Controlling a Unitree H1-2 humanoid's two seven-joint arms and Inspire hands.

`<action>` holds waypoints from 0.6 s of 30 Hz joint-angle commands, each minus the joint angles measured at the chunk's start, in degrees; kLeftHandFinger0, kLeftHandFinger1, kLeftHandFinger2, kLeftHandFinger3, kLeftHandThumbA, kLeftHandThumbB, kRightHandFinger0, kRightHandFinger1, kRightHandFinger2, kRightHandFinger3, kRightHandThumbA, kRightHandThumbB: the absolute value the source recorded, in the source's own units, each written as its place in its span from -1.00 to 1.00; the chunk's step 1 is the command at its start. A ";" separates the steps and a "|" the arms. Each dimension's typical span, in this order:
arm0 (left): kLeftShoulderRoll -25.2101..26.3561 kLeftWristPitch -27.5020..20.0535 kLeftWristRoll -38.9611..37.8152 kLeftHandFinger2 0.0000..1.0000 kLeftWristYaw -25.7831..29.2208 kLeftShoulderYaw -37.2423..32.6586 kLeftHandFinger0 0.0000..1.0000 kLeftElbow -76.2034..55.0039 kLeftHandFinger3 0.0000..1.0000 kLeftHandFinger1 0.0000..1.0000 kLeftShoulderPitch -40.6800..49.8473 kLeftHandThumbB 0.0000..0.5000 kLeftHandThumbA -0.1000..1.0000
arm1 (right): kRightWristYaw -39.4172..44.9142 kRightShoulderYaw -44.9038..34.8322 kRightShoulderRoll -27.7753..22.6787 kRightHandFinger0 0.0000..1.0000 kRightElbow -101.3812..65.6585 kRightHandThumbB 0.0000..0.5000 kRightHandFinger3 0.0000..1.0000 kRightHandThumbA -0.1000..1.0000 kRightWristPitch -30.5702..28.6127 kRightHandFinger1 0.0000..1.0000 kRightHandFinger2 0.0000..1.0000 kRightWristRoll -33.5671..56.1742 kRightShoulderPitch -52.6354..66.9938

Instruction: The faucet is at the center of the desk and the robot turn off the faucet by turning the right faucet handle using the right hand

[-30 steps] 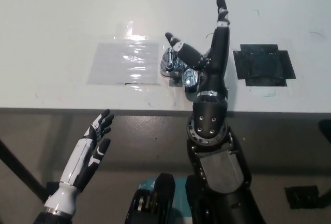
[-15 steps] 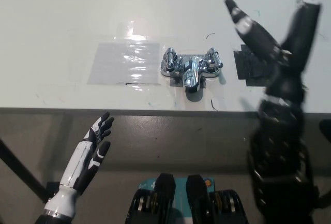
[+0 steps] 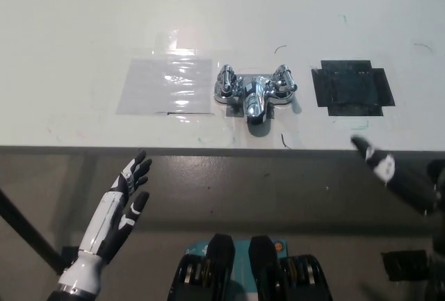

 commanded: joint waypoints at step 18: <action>0.65 -4.14 -0.48 1.00 0.67 1.37 1.00 -0.35 1.00 1.00 1.57 -0.11 0.85 | 5.46 0.34 3.40 1.00 27.53 -0.57 1.00 1.00 -10.54 1.00 1.00 6.98 8.22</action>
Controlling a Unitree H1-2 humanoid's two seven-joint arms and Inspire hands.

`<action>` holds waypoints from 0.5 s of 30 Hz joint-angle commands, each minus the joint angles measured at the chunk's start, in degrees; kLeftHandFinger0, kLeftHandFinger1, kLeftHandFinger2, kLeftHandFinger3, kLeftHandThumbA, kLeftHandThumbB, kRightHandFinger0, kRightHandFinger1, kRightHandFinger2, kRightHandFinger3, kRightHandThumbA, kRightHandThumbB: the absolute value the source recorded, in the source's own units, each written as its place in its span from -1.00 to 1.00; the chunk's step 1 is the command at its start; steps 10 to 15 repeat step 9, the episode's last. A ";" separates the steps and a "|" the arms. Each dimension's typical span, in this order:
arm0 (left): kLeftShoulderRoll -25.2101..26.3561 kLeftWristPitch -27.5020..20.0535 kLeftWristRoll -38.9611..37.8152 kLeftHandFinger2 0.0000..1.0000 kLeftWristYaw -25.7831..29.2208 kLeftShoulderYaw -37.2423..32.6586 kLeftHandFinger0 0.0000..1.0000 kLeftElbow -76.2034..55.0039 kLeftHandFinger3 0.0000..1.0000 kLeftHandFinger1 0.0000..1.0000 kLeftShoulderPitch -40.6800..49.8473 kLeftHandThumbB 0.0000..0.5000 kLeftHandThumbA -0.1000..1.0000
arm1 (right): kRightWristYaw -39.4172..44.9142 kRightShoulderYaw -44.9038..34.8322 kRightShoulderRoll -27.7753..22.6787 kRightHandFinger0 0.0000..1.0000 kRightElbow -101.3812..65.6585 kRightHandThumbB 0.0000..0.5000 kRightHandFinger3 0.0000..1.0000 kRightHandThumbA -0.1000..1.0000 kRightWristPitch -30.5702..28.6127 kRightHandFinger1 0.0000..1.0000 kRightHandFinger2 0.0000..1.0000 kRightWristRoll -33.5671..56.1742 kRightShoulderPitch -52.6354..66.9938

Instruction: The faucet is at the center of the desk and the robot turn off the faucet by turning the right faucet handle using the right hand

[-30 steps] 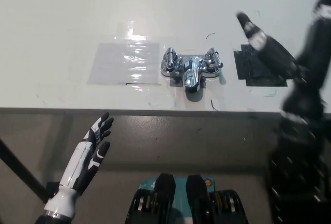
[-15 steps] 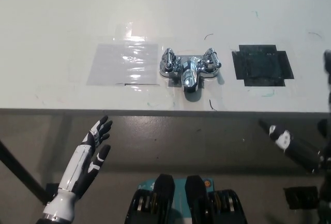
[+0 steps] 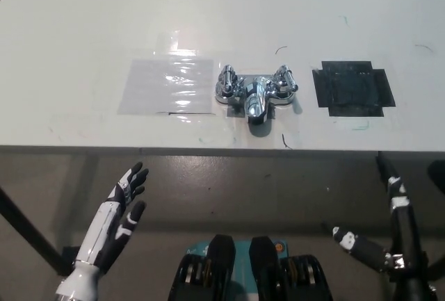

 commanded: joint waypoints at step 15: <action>0.69 -2.51 0.03 1.00 0.37 1.01 1.00 -0.77 1.00 1.00 -0.24 -0.15 0.84 | 2.25 0.38 0.83 1.00 4.22 -0.64 1.00 1.00 -3.53 1.00 1.00 -0.56 0.86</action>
